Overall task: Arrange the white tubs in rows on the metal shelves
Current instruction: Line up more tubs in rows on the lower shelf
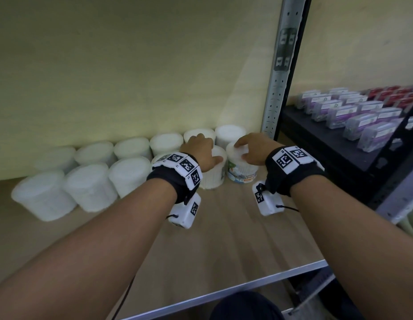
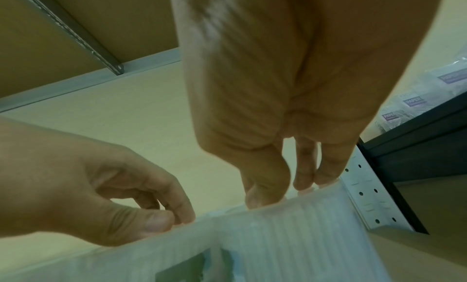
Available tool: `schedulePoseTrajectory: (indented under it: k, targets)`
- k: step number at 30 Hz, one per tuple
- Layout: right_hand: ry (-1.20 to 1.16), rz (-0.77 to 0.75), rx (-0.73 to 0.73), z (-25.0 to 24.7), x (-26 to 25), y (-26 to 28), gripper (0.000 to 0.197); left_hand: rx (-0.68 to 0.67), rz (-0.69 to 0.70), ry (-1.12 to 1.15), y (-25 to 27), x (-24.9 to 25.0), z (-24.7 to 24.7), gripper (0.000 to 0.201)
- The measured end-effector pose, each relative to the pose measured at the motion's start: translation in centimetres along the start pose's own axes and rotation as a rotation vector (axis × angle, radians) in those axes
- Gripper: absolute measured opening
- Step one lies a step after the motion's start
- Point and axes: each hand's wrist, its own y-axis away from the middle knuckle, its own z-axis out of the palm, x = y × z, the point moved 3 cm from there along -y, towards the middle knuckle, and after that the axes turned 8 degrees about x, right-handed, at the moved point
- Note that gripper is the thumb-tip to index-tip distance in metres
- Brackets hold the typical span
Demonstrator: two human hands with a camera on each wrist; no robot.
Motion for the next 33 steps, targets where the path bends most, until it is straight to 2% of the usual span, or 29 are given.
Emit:
schedulePoseTrajectory:
  k: [5, 11, 13, 17, 19, 23, 33]
  targets:
    - [-0.016, 0.009, -0.001, 0.0, 0.0, 0.2, 0.046, -0.122, 0.073, 0.039, 0.1, 0.0, -0.5, 0.051]
    - [-0.001, 0.010, -0.008, -0.2, 0.0, 0.3, 0.047, -0.184, 0.158, 0.103, 0.4, -0.3, -1.1, 0.050]
    - [-0.003, 0.012, -0.008, -0.1, 0.0, 0.3, 0.047, -0.159, 0.138, 0.157, 0.5, -0.5, -1.0, 0.048]
    - [-0.009, 0.007, -0.010, -0.1, -0.1, 0.3, 0.046, 0.062, 0.040, 0.150, 0.3, -0.4, -0.5, 0.047]
    - [-0.012, 0.006, -0.012, -0.2, 0.0, 0.3, 0.045, 0.117, -0.019, 0.124, 0.4, -0.2, 0.2, 0.053]
    - [-0.013, 0.001, -0.014, -0.2, 0.0, 0.2, 0.045, 0.102, -0.045, 0.024, 0.4, 0.0, 1.2, 0.059]
    - [-0.019, 0.005, -0.013, -0.1, 0.1, 0.2, 0.045, -0.037, 0.017, 0.094, 0.3, -0.1, 0.5, 0.054]
